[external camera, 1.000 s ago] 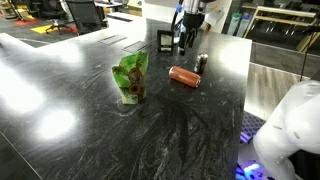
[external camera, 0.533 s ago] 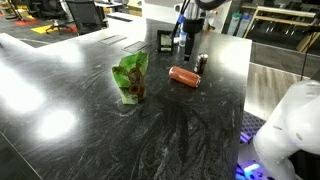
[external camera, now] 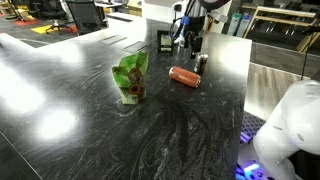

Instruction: Move the orange can, then put the black can upright

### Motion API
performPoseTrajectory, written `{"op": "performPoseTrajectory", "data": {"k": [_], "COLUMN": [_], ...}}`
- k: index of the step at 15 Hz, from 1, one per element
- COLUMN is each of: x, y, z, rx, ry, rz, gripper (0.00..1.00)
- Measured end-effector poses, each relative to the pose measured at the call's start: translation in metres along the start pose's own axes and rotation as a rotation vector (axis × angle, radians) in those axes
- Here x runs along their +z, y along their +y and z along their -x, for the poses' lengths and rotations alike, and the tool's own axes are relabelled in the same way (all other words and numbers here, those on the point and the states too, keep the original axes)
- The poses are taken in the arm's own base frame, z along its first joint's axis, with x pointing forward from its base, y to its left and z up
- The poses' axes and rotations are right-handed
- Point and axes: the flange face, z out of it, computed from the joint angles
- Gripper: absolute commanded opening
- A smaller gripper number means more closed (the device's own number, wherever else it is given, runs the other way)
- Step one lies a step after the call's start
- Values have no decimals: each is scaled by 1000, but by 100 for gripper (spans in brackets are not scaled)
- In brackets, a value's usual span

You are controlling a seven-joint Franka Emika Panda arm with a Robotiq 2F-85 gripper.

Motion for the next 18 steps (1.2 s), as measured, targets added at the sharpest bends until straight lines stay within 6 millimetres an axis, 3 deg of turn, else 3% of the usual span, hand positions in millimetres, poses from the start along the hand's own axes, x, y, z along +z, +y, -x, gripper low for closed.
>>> {"op": "performPoseTrajectory", "data": {"k": [4,8,12,18], "x": [0,10,29,73], "y": [0,-1,-1,8], "z": [-12,-21,-32,-46], "rx": [-21,148,364,613], "ry": [49,60,23,18], "rz": [12,-27,-58,-56], "gripper": [100,100,100,100]}}
